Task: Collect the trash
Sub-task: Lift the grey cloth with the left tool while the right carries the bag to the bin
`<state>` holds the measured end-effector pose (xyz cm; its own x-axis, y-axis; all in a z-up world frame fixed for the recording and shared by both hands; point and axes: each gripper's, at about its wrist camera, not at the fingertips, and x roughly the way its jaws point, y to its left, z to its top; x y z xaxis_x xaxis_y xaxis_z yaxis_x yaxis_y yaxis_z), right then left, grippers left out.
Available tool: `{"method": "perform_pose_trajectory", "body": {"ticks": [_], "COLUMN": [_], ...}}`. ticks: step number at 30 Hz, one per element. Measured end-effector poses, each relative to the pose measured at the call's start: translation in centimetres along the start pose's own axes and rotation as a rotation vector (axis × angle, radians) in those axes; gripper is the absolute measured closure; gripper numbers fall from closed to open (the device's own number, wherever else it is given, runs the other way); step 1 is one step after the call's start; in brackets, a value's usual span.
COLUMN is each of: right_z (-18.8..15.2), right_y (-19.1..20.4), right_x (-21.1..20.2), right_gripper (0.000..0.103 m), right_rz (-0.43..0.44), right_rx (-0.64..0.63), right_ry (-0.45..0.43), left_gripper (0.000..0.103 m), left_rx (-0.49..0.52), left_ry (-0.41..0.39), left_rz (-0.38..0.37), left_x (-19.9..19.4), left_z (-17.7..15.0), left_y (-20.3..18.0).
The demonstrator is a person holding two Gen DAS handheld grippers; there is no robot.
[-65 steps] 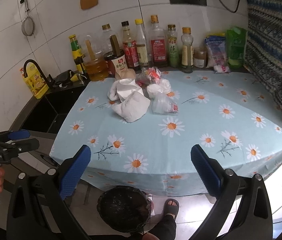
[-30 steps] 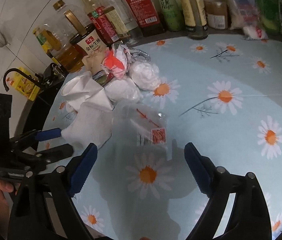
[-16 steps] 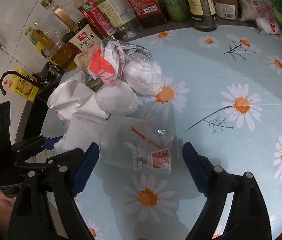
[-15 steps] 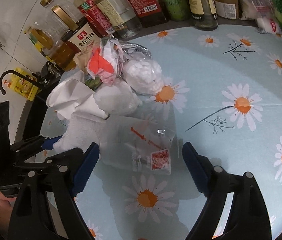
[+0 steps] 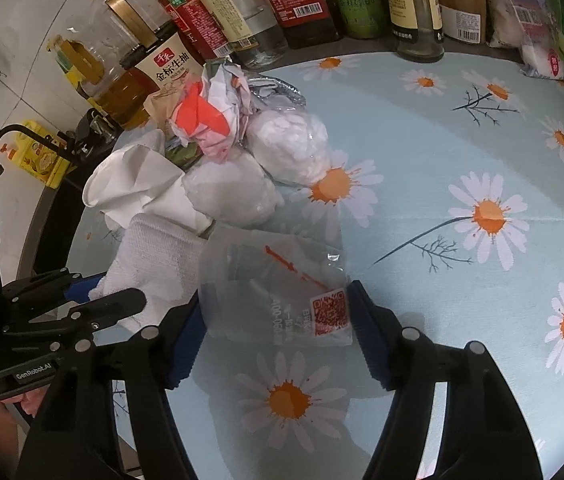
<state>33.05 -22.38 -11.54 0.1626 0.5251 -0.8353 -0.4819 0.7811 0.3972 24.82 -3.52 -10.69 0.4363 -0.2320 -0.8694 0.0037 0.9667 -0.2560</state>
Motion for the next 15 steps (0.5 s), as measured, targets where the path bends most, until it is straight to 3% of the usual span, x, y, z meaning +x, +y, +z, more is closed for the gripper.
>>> {"method": "perform_pose_trajectory", "body": {"ticks": [15], "right_z": [-2.7], "right_y": [1.9], "right_x": [-1.9], "right_gripper": [0.036], "right_rz": [-0.003], "right_rx": [-0.010], "right_ry": [-0.022], "left_gripper": [0.075], "left_rx": [-0.018], "left_ry": [-0.047], "left_rz": [-0.015], "left_x": [-3.5], "left_z": [-3.3], "left_y": [0.0]}}
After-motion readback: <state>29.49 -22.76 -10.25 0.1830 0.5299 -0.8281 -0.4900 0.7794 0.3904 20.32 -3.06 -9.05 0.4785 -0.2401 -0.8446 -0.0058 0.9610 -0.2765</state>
